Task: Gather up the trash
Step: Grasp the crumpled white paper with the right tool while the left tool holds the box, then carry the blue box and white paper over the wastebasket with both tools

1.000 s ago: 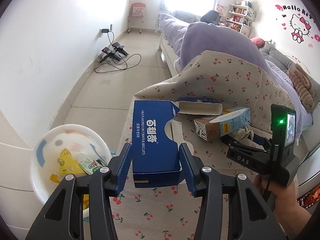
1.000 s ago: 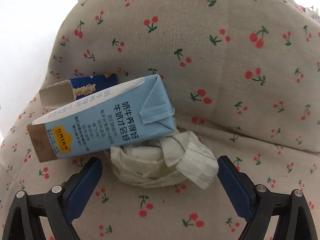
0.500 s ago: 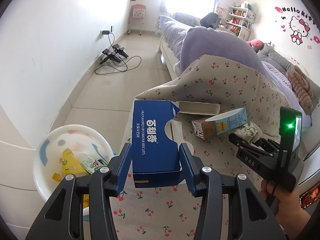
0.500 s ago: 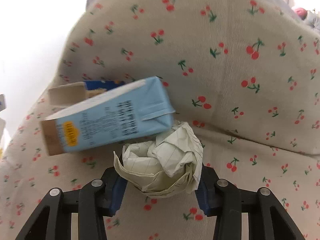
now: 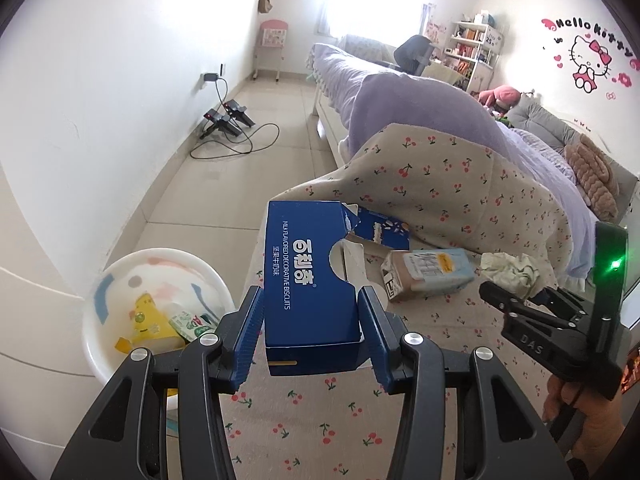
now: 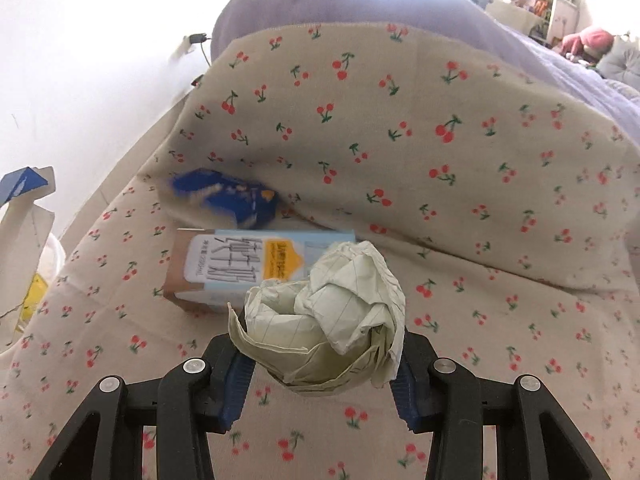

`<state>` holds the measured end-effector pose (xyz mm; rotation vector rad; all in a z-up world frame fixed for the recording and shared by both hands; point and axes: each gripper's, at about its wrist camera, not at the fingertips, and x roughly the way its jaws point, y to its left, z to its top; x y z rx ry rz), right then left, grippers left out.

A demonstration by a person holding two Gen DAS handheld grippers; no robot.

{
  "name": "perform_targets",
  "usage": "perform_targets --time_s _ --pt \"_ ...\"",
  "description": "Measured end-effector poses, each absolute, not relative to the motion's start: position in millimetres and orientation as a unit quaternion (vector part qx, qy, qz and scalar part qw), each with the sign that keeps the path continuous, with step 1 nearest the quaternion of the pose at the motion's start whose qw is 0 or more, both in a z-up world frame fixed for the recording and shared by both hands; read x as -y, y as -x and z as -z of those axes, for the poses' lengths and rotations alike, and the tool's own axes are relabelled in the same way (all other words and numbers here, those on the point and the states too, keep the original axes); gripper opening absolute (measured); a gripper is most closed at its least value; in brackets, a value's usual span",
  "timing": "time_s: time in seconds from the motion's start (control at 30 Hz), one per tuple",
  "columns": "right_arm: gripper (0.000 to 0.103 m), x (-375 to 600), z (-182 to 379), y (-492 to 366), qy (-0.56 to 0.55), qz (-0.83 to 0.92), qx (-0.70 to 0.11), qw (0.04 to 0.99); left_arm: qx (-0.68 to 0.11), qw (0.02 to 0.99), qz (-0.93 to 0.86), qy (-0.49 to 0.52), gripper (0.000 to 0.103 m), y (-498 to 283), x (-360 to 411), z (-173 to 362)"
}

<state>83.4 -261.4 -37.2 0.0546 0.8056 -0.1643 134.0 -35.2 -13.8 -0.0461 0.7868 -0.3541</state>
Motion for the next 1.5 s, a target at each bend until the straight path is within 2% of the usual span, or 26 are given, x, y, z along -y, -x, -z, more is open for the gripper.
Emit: perform_targets --time_s 0.37,0.73,1.37,1.5 --pt "0.051 242 8 -56 -0.035 0.058 -0.377 0.924 -0.376 0.913 0.156 0.031 0.05 -123 10 8" --pt "0.051 188 -4 -72 -0.016 0.01 -0.361 0.933 -0.375 0.918 0.124 0.047 0.05 -119 -32 8" --pt "0.051 108 5 -101 0.007 -0.052 -0.363 0.93 -0.397 0.913 0.064 0.065 0.051 -135 -102 32" --pt "0.051 96 9 -108 0.009 -0.058 -0.366 0.929 -0.431 0.896 0.076 0.071 0.054 -151 -111 47"
